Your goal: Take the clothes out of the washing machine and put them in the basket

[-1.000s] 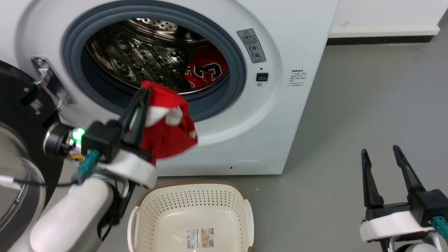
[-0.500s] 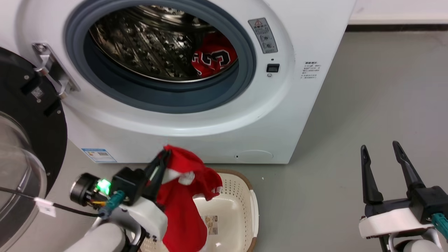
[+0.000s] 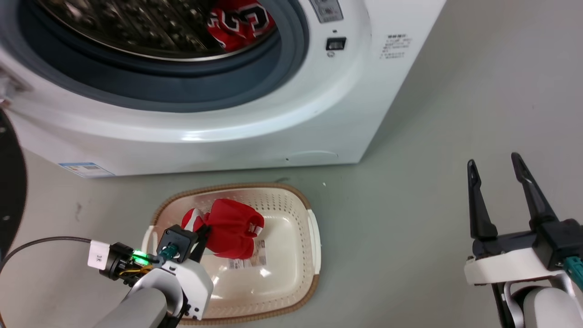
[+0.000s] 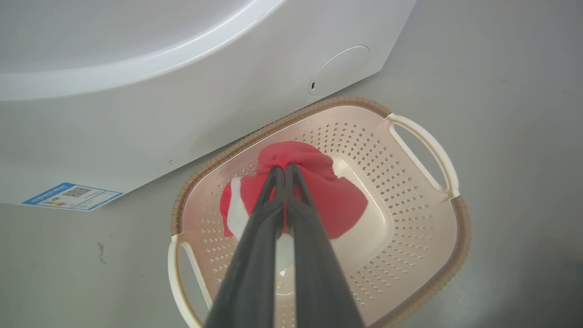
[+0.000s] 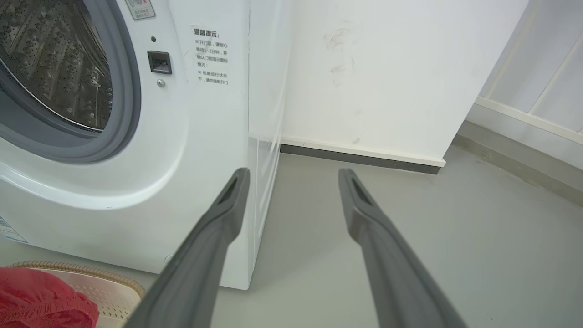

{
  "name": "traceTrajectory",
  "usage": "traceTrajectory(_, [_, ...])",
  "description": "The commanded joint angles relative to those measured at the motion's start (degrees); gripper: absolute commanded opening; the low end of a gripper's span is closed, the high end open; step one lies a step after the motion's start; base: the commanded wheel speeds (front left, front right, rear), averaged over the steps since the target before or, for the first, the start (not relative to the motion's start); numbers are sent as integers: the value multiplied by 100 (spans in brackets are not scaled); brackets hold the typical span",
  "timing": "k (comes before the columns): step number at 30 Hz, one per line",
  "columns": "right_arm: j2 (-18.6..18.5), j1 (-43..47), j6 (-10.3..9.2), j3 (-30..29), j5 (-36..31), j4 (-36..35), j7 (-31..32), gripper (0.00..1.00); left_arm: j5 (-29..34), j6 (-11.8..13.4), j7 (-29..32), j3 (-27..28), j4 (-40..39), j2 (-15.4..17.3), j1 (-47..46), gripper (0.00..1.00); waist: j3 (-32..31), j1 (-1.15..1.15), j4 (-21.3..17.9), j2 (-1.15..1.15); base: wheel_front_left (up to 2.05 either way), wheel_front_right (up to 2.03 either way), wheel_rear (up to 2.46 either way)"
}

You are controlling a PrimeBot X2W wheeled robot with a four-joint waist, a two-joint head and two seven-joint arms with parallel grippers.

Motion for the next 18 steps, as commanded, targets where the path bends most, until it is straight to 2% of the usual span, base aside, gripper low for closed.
traceTrajectory(1, [10, -112, -8, 8, -20, -60, -13, 100, 9, -66, -45, -9, 172, -64, -124, 0, 312, -1, -209, 0, 0, 0, 0])
traceTrajectory(9, [10, -316, -8, -5, 23, -207, -14, 100, 84, -433, -134, 33, 1733, -563, -748, 0, 1007, -1, -521, 0, 0, 0, 0])
traceTrajectory(12, [10, -385, -8, 16, 24, -261, -14, 100, -105, -588, -154, 224, 2171, -718, -885, 0, 1228, -1, -619, 0, 0, 0, 0])
traceTrajectory(18, [10, -485, -8, -42, 77, -378, -14, 100, -67, -692, -165, 518, 2636, -825, -1114, 0, 1612, -1, -757, 0, 0, 0, 0])
